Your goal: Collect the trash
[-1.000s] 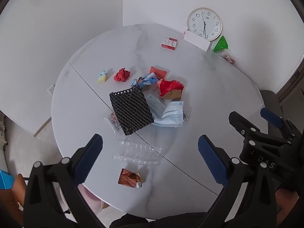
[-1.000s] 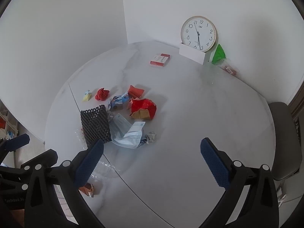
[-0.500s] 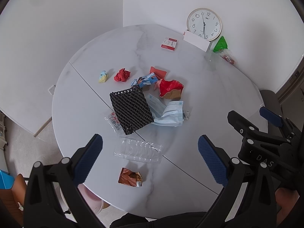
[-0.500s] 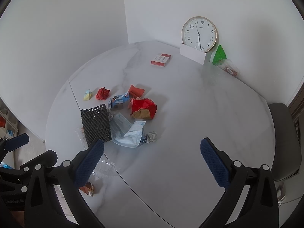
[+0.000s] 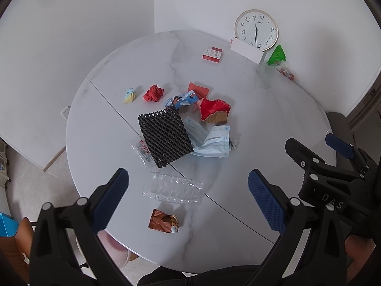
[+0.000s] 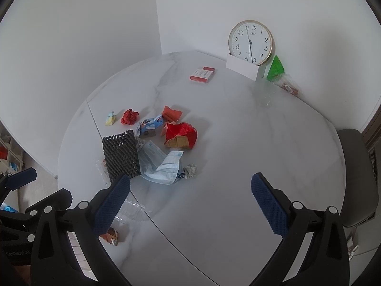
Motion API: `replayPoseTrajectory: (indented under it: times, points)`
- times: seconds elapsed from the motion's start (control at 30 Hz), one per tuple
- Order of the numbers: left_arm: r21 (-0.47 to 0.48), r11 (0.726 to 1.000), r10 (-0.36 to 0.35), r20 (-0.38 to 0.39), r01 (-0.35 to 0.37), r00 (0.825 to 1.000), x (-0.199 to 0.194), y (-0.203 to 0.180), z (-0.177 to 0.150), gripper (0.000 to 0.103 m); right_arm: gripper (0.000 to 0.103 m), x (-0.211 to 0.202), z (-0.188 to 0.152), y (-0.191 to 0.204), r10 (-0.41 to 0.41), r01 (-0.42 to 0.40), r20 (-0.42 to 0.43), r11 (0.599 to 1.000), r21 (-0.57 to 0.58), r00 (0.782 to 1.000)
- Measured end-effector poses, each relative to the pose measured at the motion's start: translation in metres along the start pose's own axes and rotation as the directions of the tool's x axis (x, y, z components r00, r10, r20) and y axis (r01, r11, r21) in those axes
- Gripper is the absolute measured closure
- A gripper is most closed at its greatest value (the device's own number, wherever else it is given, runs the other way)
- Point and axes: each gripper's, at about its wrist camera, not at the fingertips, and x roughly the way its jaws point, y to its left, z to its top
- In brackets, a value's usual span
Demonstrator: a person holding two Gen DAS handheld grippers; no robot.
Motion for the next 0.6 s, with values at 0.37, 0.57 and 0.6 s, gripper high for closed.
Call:
replayPoseTrajectory:
  times: [0.37,0.57,0.6]
  points:
    - [0.002,1.0,0.0,-0.003,0.0,1.0,-0.0015,0.0005,-0.0034,0.007,0.002,0.0025,-0.0031,0.0038,0.0,0.0,-0.003,1.0,-0.002,1.0]
    - [0.001,1.0,0.002,-0.003,-0.002,1.0,-0.0023,-0.0003,-0.0043,0.007,0.002,0.002,-0.0027,0.0041,0.0,0.0,-0.003,1.0,-0.003,1.0]
    - [0.001,1.0,0.002,-0.004,-0.002,1.0,-0.0023,-0.0004,-0.0043,0.007,0.002,0.0022,-0.003,0.0045,-0.001,0.0,-0.003,1.0,-0.003,1.0]
